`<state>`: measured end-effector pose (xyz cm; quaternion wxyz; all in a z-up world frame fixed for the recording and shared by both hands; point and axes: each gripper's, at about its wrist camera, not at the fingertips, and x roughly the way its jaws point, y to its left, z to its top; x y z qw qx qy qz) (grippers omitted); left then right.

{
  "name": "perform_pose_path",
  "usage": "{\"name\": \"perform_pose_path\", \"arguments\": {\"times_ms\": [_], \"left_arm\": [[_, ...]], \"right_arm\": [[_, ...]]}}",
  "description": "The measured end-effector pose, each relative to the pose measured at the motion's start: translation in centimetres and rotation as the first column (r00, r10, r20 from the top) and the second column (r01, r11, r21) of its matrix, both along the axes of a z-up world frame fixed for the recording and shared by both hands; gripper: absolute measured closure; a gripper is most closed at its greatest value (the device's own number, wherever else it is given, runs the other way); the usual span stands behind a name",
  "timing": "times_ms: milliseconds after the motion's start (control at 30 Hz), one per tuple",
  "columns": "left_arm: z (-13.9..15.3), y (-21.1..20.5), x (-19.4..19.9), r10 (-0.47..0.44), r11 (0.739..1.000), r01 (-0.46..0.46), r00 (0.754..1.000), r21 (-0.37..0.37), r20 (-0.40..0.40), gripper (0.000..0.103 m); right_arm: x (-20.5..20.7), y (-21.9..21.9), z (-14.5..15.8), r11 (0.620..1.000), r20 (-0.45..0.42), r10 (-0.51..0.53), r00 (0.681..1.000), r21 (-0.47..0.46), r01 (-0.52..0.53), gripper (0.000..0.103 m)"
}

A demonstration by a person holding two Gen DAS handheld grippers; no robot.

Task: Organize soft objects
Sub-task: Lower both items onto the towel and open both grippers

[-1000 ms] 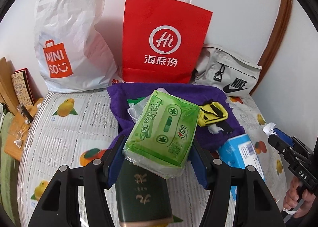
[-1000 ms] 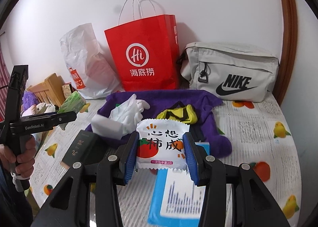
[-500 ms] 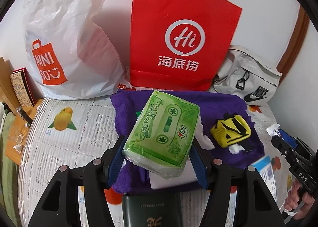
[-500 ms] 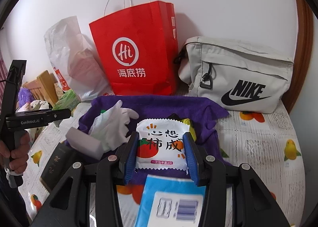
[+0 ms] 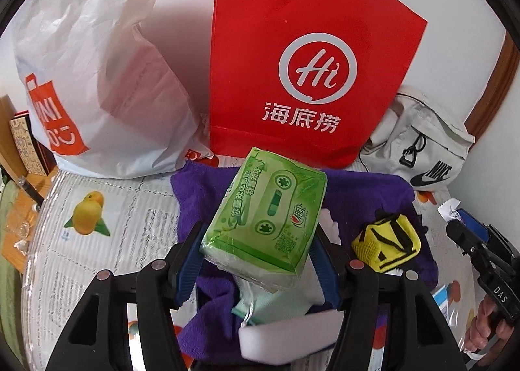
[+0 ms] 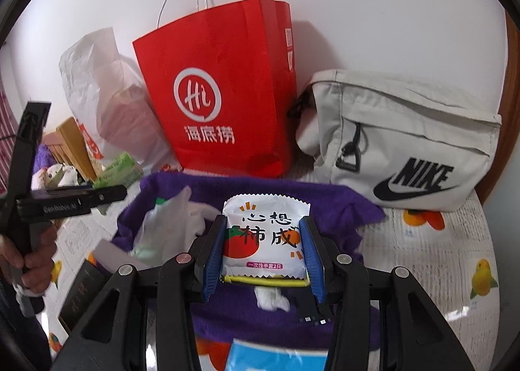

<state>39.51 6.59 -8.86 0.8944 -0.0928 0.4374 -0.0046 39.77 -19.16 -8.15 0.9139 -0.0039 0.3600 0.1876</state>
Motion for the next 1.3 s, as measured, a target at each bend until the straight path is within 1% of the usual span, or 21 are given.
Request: {"name": "perform_pose_path", "arguments": {"times_ms": [100, 167, 200, 267, 367, 500, 733, 1000, 1300], "left_arm": [[-0.6, 0.2, 0.5, 0.010, 1.000, -0.010, 1.000, -0.017, -0.005, 0.043], [-1.1, 0.2, 1.0, -0.005, 1.000, 0.005, 1.000, -0.017, -0.027, 0.043], [-1.2, 0.3, 1.1, -0.011, 1.000, 0.011, 1.000, -0.016, -0.025, 0.043], [-1.4, 0.6, 1.2, 0.002, 1.000, -0.003, 1.000, -0.018, -0.027, 0.043], [-2.0, 1.0, 1.6, 0.009, 1.000, -0.010, 0.999, -0.025, -0.042, 0.043], [-2.9, 1.1, 2.0, 0.009, 0.999, -0.011, 0.998, -0.032, -0.070, 0.043], [-2.9, 0.7, 2.0, -0.002, 1.000, 0.000, 0.997, -0.028, -0.073, 0.043], [-3.5, 0.5, 2.2, -0.002, 1.000, -0.001, 0.995, -0.031, -0.097, 0.043], [-3.8, 0.6, 2.6, 0.001, 0.999, -0.005, 0.994, -0.033, -0.112, 0.043]], "right_arm": [[0.8, 0.6, 0.0, 1.000, -0.001, -0.005, 1.000, -0.010, 0.005, 0.058], [1.1, 0.8, -0.3, 1.000, -0.004, -0.003, 1.000, -0.011, 0.003, 0.058], [1.3, 0.8, -0.5, 1.000, 0.000, -0.007, 1.000, -0.005, 0.007, 0.058], [1.9, 0.9, -1.1, 1.000, -0.028, 0.001, 1.000, -0.019, -0.001, 0.058], [2.1, 0.6, -1.8, 1.000, -0.032, -0.012, 0.999, -0.029, 0.011, 0.058], [2.4, 0.5, -2.8, 0.999, -0.048, 0.001, 0.999, -0.047, -0.003, 0.058], [2.3, 0.9, -3.4, 0.997, -0.050, 0.022, 0.999, -0.076, -0.026, 0.058], [2.5, 1.8, -4.1, 0.994, -0.078, 0.046, 0.996, -0.092, -0.053, 0.057], [3.3, 1.7, -5.6, 0.993, -0.136, 0.033, 0.990, -0.110, -0.049, 0.057]]}}
